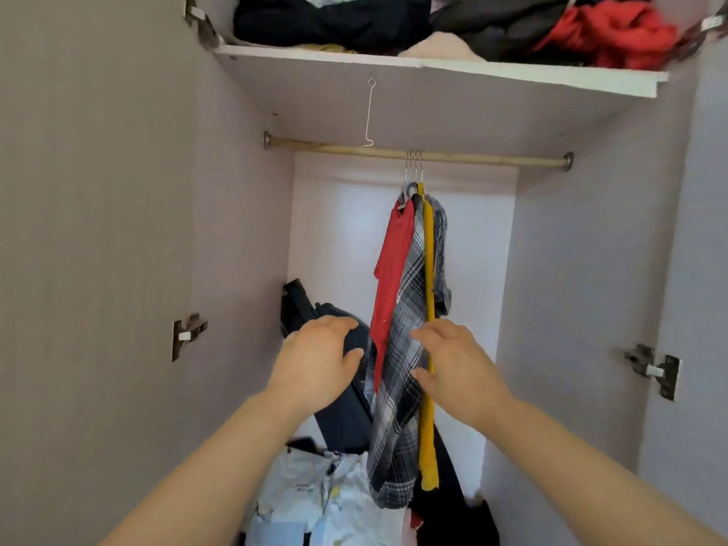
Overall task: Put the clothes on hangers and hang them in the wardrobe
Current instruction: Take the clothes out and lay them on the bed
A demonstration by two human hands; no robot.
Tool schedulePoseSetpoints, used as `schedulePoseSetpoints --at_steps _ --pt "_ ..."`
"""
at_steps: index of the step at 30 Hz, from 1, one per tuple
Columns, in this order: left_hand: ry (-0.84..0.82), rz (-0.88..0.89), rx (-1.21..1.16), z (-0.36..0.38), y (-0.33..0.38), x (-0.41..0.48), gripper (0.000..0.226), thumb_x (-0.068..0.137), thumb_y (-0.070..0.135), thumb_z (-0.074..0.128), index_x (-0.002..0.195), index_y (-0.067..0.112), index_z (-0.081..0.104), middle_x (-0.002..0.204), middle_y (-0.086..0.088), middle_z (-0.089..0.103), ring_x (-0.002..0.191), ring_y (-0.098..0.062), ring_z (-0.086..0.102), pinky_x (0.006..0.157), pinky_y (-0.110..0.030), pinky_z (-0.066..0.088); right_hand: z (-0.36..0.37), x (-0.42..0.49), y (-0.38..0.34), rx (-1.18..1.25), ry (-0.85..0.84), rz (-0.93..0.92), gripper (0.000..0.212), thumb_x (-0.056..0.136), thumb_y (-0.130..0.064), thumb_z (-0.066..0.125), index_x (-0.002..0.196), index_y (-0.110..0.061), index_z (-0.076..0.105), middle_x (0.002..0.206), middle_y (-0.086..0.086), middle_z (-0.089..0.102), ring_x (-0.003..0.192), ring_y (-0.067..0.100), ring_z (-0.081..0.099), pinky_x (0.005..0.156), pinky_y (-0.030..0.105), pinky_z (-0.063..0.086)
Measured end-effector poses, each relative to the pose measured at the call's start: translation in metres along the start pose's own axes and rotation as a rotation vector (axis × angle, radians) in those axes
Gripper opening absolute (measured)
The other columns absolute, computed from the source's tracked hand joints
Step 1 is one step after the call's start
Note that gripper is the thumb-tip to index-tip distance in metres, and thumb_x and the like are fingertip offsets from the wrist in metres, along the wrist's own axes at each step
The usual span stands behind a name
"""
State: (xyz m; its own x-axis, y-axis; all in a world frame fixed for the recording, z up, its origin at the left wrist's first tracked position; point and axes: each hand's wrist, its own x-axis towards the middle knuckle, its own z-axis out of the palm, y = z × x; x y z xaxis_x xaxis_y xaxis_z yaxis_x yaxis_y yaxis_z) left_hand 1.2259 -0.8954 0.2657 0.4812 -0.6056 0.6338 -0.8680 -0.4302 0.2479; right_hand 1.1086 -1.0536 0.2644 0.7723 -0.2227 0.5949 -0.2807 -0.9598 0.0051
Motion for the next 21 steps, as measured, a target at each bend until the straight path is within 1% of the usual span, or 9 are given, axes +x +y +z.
schedulePoseSetpoints --at_steps 2,6,11,13,16,21 --pt "0.041 -0.010 -0.005 0.006 -0.003 0.032 0.047 0.093 0.031 0.048 0.138 0.020 0.040 0.140 0.002 0.045 0.127 -0.016 0.040 0.105 -0.036 0.034 0.003 0.037 0.012 -0.001 0.039 -0.048 0.053 0.090 -0.025 0.055 0.139 -0.019 0.038 0.142 0.001 0.036 0.127 0.020 0.033 0.106 0.029 0.031" --pt "0.114 -0.013 0.012 0.016 -0.015 0.091 0.045 0.093 0.030 0.048 0.137 0.021 0.041 0.138 0.002 0.047 0.125 -0.016 0.042 0.104 -0.033 0.034 0.006 0.110 0.030 -0.020 0.112 -0.117 0.053 0.092 -0.025 0.053 0.141 -0.016 0.036 0.143 0.003 0.035 0.131 0.021 0.029 0.110 0.031 0.027" --pt "0.171 0.014 -0.018 0.030 -0.041 0.160 0.043 0.095 0.026 0.044 0.138 0.022 0.039 0.138 0.002 0.046 0.119 -0.016 0.047 0.101 -0.029 0.035 0.013 0.194 0.043 -0.104 0.225 -0.185 0.051 0.092 -0.024 0.052 0.140 -0.017 0.036 0.142 0.001 0.034 0.129 0.021 0.030 0.106 0.030 0.027" --pt "0.207 0.028 -0.033 0.036 -0.056 0.188 0.043 0.096 0.025 0.044 0.138 0.023 0.038 0.138 0.003 0.046 0.121 -0.015 0.046 0.101 -0.028 0.035 0.016 0.228 0.046 -0.137 0.279 -0.201 0.050 0.091 -0.021 0.052 0.139 -0.016 0.037 0.141 0.002 0.035 0.128 0.022 0.031 0.105 0.032 0.029" --pt "0.245 0.040 -0.071 0.049 -0.078 0.230 0.043 0.096 0.025 0.044 0.138 0.023 0.038 0.136 0.004 0.047 0.122 -0.013 0.045 0.100 -0.026 0.036 0.021 0.280 0.051 -0.131 0.339 -0.141 0.051 0.090 -0.017 0.052 0.138 -0.015 0.037 0.139 0.003 0.036 0.125 0.022 0.031 0.101 0.034 0.033" --pt "0.248 0.098 -0.091 0.073 -0.105 0.292 0.044 0.096 0.024 0.044 0.139 0.024 0.037 0.138 0.005 0.046 0.124 -0.011 0.043 0.099 -0.021 0.032 0.029 0.351 0.075 -0.178 0.366 -0.049 0.052 0.089 -0.016 0.052 0.138 -0.012 0.035 0.139 0.006 0.034 0.126 0.025 0.032 0.104 0.036 0.032"
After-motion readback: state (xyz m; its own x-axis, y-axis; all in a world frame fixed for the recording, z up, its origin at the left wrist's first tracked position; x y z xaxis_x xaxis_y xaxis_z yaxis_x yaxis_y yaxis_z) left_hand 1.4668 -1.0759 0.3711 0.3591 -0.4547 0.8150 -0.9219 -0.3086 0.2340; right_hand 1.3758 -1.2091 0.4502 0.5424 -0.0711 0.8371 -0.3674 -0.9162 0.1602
